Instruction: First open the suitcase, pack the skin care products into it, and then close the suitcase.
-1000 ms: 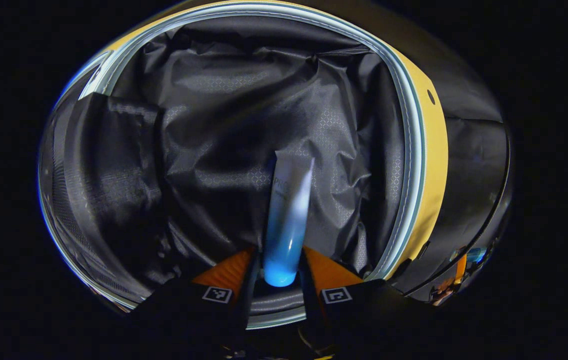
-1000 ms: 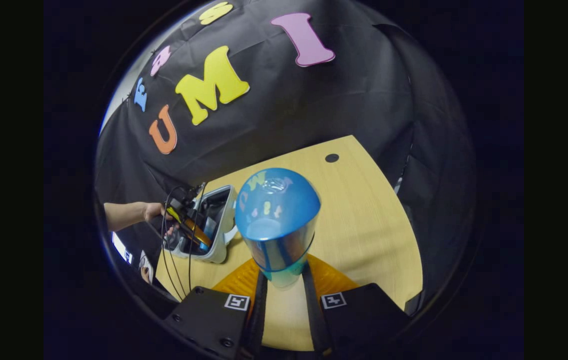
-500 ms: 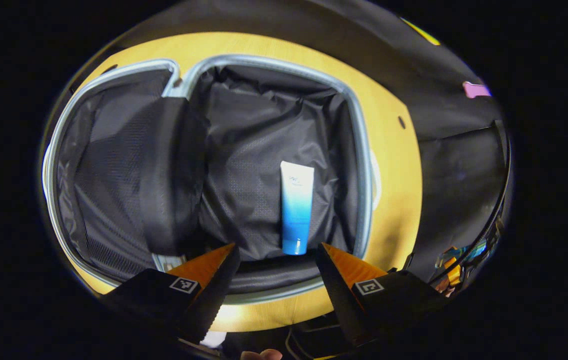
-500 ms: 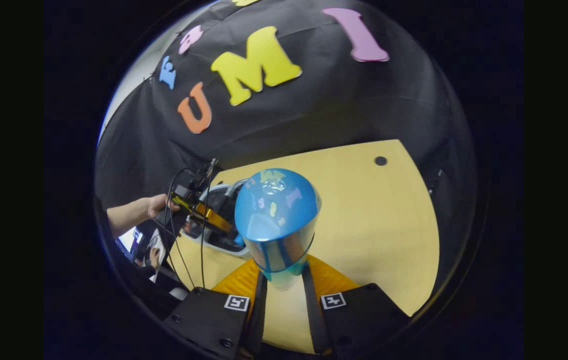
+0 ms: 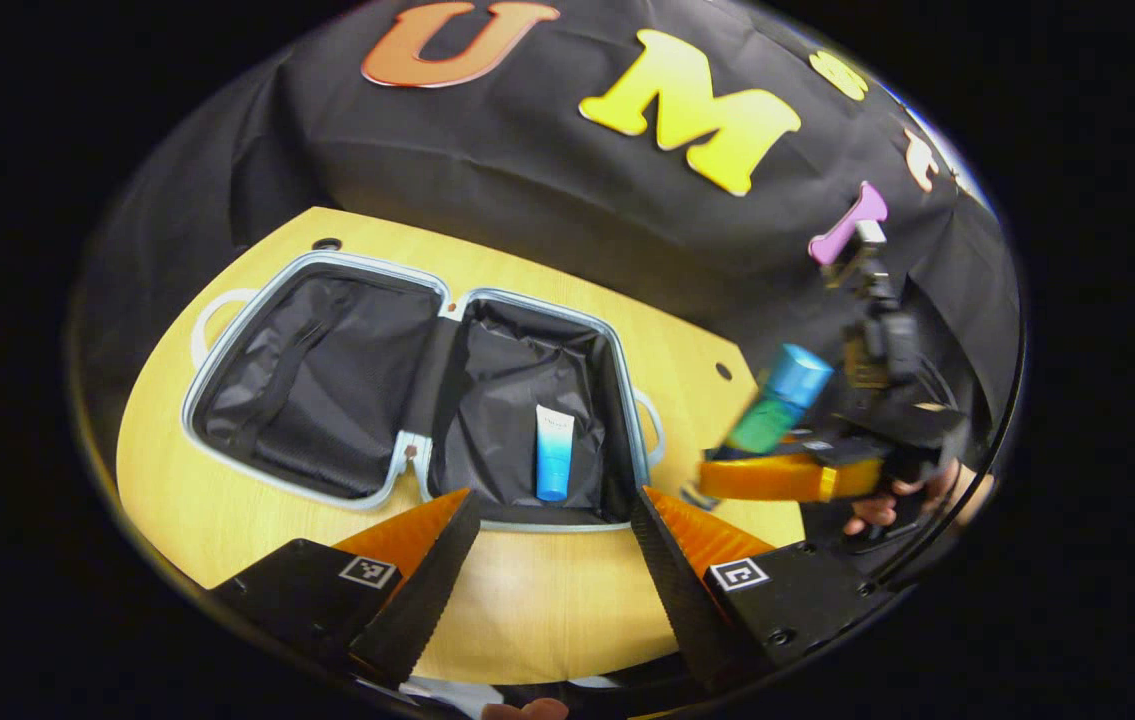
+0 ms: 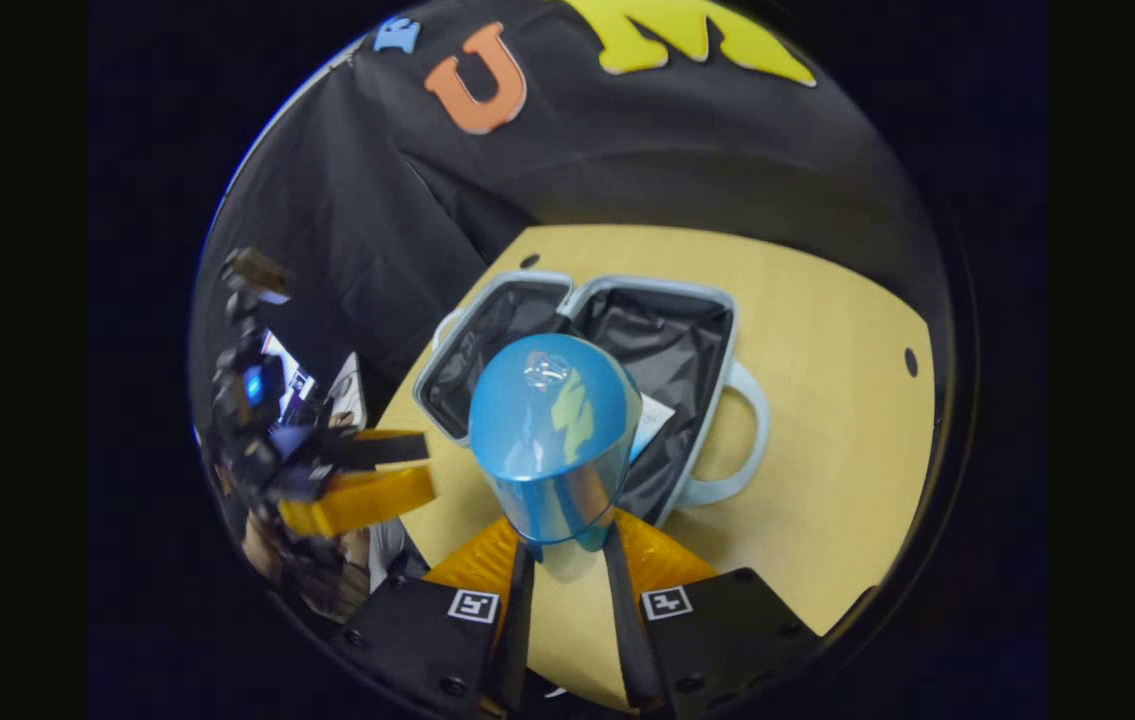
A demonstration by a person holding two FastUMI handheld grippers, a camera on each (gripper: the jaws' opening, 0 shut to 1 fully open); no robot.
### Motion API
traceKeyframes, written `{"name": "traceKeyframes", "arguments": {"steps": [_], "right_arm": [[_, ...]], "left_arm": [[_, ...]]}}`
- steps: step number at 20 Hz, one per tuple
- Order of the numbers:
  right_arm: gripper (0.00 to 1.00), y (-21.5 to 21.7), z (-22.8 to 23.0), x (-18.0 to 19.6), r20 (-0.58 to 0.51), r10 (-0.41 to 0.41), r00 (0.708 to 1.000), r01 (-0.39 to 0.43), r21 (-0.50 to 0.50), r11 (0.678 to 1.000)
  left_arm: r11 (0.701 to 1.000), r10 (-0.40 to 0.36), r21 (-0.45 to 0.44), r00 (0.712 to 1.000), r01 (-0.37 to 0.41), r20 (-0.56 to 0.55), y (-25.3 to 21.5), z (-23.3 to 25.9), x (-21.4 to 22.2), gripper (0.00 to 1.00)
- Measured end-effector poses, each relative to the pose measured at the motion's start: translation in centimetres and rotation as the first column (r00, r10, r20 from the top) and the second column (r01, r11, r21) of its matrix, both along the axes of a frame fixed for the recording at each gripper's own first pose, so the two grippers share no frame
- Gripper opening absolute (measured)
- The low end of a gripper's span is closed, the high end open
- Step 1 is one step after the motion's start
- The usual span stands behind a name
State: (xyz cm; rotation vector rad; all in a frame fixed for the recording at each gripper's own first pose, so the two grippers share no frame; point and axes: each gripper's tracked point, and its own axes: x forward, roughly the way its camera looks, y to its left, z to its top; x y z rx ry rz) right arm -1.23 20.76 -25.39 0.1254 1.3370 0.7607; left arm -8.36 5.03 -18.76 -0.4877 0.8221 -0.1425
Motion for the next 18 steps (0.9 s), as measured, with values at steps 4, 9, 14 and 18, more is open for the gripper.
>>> {"name": "traceKeyframes", "arguments": {"steps": [4, 9, 14, 18], "right_arm": [[0.35, 2.4, -4.8, 0.8, -0.242, -0.082, 0.967, 0.053, -0.124, 0.991], [0.35, 2.3, -10.0, 1.9, -0.311, -0.199, 0.929, 0.097, -0.314, 0.944], [0.33, 2.1, -11.4, 2.3, -0.29, -0.344, 0.893, 0.215, -0.397, 0.892], [0.35, 2.1, -12.5, 2.5, -0.22, -0.404, 0.888, 0.285, -0.426, 0.859]], "left_arm": [[0.999, 0.051, -0.006, 0.999, -0.051, -0.018, 2.1, -0.7, -5.0, 0.98], [0.992, 0.107, -0.06, 0.994, -0.108, -0.019, 3.9, 0.0, -7.7, 0.98], [0.99, 0.135, -0.039, 0.991, -0.135, -0.013, 6.4, 0.4, -7.6, 0.98], [0.988, 0.152, -0.04, 0.988, -0.152, 0.001, 7.7, 0.9, -7.0, 0.98]]}}
